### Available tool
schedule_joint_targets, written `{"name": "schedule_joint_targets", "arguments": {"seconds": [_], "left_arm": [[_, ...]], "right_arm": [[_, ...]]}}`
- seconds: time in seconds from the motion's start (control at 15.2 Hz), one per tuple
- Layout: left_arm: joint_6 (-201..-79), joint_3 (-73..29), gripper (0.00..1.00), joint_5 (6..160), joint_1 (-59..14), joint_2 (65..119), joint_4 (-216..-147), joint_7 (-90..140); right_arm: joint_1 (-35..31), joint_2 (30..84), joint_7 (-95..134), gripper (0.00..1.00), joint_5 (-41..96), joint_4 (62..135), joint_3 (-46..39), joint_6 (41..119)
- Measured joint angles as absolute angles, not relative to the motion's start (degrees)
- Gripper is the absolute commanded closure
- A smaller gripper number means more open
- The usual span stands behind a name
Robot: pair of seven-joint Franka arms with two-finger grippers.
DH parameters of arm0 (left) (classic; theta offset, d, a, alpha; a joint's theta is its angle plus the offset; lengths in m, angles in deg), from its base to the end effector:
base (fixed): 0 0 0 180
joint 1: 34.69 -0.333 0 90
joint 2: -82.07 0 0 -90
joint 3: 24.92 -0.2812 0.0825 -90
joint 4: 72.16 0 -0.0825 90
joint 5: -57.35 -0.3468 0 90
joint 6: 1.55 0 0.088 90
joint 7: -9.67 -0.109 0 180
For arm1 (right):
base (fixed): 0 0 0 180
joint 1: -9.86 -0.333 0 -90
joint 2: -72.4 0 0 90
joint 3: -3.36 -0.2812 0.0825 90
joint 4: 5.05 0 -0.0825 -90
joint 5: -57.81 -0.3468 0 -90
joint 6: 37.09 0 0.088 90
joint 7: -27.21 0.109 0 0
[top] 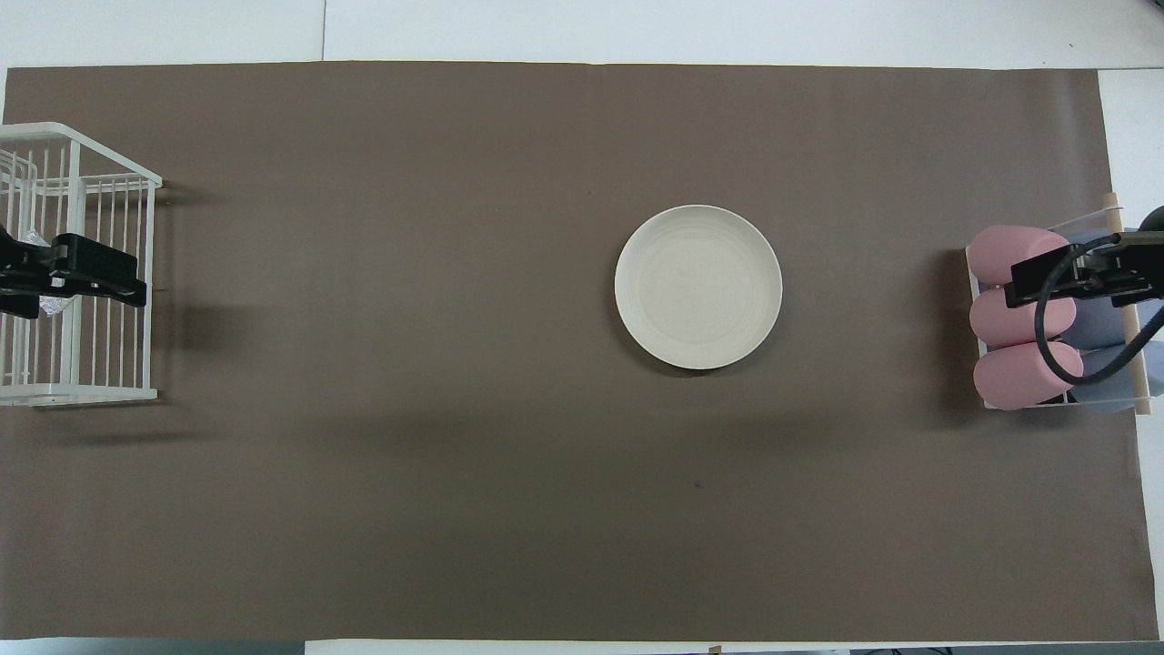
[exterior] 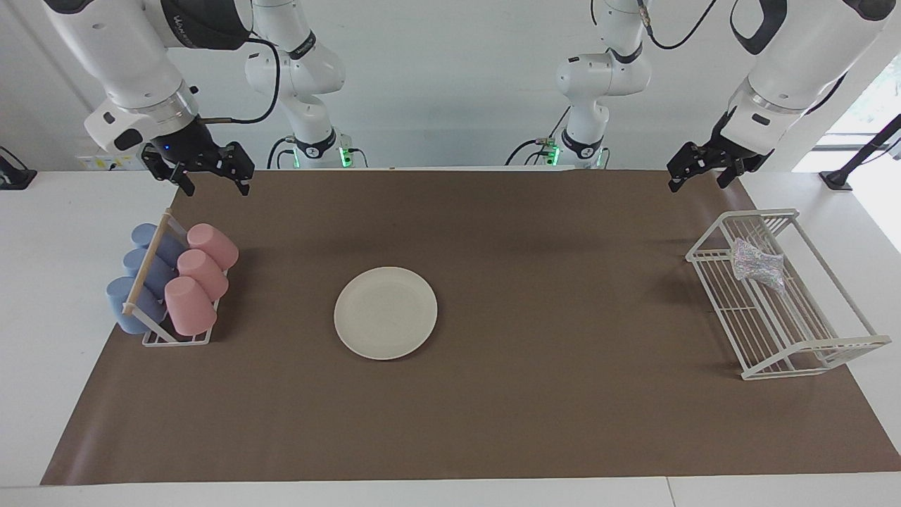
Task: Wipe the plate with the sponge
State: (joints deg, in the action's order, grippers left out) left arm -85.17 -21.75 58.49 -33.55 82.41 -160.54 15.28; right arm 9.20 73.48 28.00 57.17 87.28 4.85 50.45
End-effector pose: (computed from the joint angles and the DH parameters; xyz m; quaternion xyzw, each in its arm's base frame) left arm 0.5054 -0.0404 0.5876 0.9989 0.0107 -0.0452 0.0062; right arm 0.5064 -0.0062 0.5762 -0.9994 0.0141 0.0324 0.0058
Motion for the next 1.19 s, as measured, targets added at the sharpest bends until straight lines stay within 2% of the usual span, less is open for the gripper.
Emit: {"name": "schedule_joint_targets", "arguments": {"seconds": [0.53,0.99,1.19], "left_arm": [[-85.8,-22.0,0.00,58.5,-33.7,82.4,-160.6,15.3],[-87.6,-21.9,0.00,58.0,-33.5,82.4,-160.6,15.4],[-88.5,-21.6,0.00,51.1,-30.9,82.4,-160.9,15.8]], "right_arm": [[8.4,73.6,32.2,0.00,56.8,87.2,4.0,51.4],[8.4,73.6,51.2,0.00,56.8,87.3,4.0,51.4],[8.4,73.6,59.8,0.00,55.7,87.3,4.0,51.4]]}}
